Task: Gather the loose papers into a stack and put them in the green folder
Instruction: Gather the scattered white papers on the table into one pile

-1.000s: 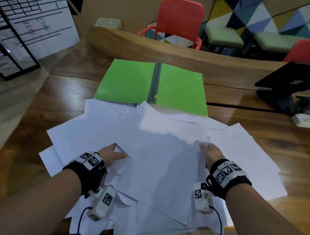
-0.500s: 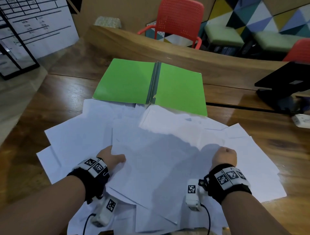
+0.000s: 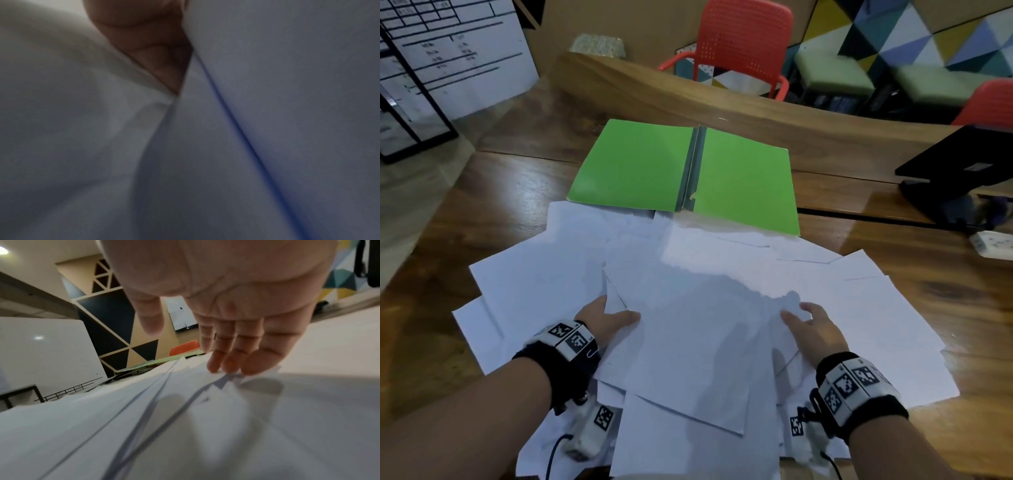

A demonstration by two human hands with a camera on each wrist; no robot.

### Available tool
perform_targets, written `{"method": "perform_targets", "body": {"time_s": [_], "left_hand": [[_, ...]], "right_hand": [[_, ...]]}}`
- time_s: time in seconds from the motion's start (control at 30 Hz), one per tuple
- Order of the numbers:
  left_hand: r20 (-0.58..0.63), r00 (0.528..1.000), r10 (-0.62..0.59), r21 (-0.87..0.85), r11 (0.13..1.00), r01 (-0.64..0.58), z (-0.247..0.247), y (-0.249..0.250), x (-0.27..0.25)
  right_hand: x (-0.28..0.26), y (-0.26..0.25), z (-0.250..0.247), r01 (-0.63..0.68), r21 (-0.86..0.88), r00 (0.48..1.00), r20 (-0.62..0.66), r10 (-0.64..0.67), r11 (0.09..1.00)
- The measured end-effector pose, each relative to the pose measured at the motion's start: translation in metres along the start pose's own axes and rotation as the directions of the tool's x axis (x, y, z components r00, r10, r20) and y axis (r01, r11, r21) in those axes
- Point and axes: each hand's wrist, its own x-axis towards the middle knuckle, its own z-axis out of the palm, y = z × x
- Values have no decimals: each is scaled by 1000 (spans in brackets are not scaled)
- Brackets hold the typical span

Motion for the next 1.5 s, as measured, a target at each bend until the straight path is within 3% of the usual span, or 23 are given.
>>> {"method": "perform_targets", "body": {"time_s": [0.07,0.13,0.2,0.33,0.47,0.5,0.57,0.63,0.67,0.73,0.8,0.83,0.93,1.07,1.13,1.23,1.33,1.5], "left_hand": [[11,1000,7,-15,1000,-7,-2,-1,0],[38,999,-1,11,1000,1,-5,0,-1],[71,997,10,68,998,-15,-10,2,-2],[59,998,-23,122,992,15,-21,3,-6],[80,996,-28,-202,978,44,-18,-1,-11],[106,994,-41,-273,960,68,-16,-3,-13],[148,989,-32,-286,955,73,-10,-7,-14],[180,984,1,-102,995,18,-6,-6,-17],[180,983,23,26,999,-29,-5,-6,-19],[137,989,48,100,993,-62,-3,-6,-20],[116,992,54,2,998,-55,-4,-6,-22],[117,991,57,-58,997,-50,-5,-7,-23],[104,994,34,-165,986,-16,-9,-12,-17],[76,995,62,-225,973,-43,-15,-14,-12],[104,992,70,-220,974,-46,-20,-15,-10],[121,991,54,-160,986,-34,-23,-20,-8],[56,996,68,-112,992,-61,-24,-23,-7],[37,998,51,-186,982,-43,-22,-24,-4]], "right_hand": [[3,1,6,5,-165,1000,10,-3,986],[6,3,8,8,-319,997,-73,-33,948],[10,2,7,5,-326,996,-81,-33,945],[12,-2,1,80,-365,997,46,-68,928],[-5,2,-1,108,-270,986,-96,-138,957],[-14,6,4,118,-295,987,-67,-143,948],[-31,11,19,191,-314,978,136,-155,930],[-44,14,32,232,-321,937,326,-123,918],[-45,14,34,259,-338,928,347,-136,905],[-40,13,32,230,-339,968,182,-176,912],[-29,10,27,100,-221,993,-46,-113,970],[-25,7,24,50,-134,995,-75,-60,990],[-13,-3,19,-53,-23,998,-20,53,998],[-6,-12,16,28,-157,1000,16,-26,987],[-4,-15,11,48,-139,999,-1,-49,989],[2,-14,-1,51,-76,989,-136,-61,996],[6,-9,-5,47,-48,975,-213,-56,998],[10,3,9,36,118,990,-139,-19,992]]}}
